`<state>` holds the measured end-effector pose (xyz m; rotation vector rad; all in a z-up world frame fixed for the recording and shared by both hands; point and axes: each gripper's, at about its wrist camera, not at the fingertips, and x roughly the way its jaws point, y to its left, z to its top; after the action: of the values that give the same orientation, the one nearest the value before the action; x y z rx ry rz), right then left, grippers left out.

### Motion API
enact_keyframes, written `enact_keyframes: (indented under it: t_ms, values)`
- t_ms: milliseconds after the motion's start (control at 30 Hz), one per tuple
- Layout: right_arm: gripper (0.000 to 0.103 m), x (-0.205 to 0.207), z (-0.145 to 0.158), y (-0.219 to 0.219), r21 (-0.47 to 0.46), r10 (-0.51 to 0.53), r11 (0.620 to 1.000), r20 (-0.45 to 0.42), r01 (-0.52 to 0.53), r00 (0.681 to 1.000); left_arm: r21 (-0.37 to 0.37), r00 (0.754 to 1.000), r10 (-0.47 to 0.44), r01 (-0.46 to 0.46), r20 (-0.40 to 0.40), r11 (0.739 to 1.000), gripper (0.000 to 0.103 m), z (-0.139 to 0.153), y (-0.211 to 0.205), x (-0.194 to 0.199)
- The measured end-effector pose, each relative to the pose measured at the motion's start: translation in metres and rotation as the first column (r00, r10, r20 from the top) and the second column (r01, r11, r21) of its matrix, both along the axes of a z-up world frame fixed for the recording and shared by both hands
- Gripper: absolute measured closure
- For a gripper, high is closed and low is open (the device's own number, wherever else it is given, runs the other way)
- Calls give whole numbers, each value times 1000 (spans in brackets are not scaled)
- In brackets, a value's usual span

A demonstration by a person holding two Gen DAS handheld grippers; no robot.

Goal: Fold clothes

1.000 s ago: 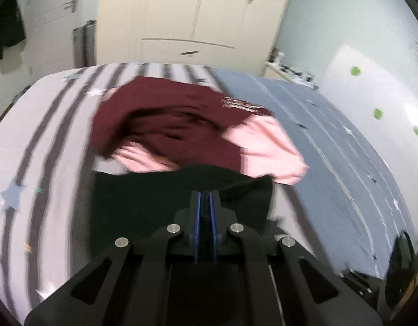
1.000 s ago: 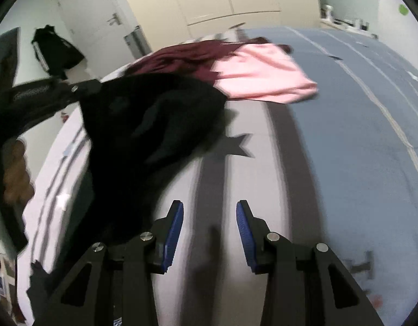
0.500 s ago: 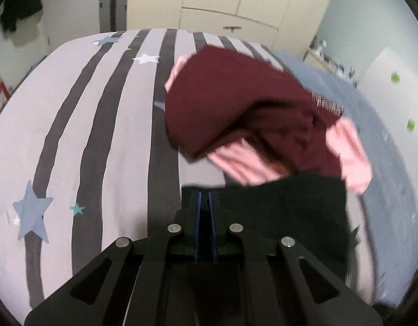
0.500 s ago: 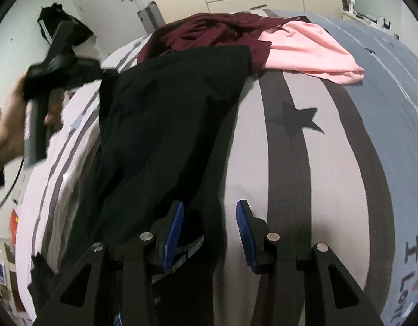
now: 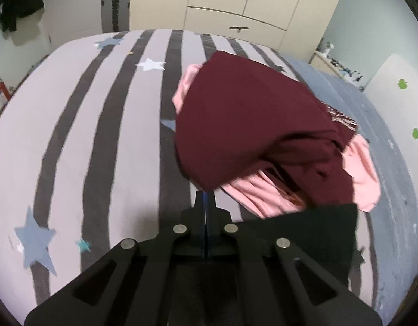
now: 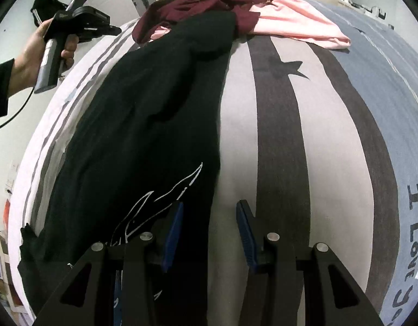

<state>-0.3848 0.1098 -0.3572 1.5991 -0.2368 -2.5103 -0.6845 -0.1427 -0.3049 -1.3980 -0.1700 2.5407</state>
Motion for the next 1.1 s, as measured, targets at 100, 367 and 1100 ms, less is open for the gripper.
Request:
enact_keyframes:
  t_ms: [100, 367, 1100]
  values:
    - [66, -2, 6, 7, -13, -22, 1000, -15, 22, 1000, -10, 999, -51, 51, 0, 999, 91, -7, 0, 30]
    - [66, -25, 19, 13, -12, -60, 998, -61, 60, 996, -28, 998, -59, 60, 24, 998, 71, -43, 12, 50]
    - [66, -81, 0, 17, -16, -65, 998, -89, 64, 994, -130, 996, -79, 74, -39, 989, 100, -26, 29, 5]
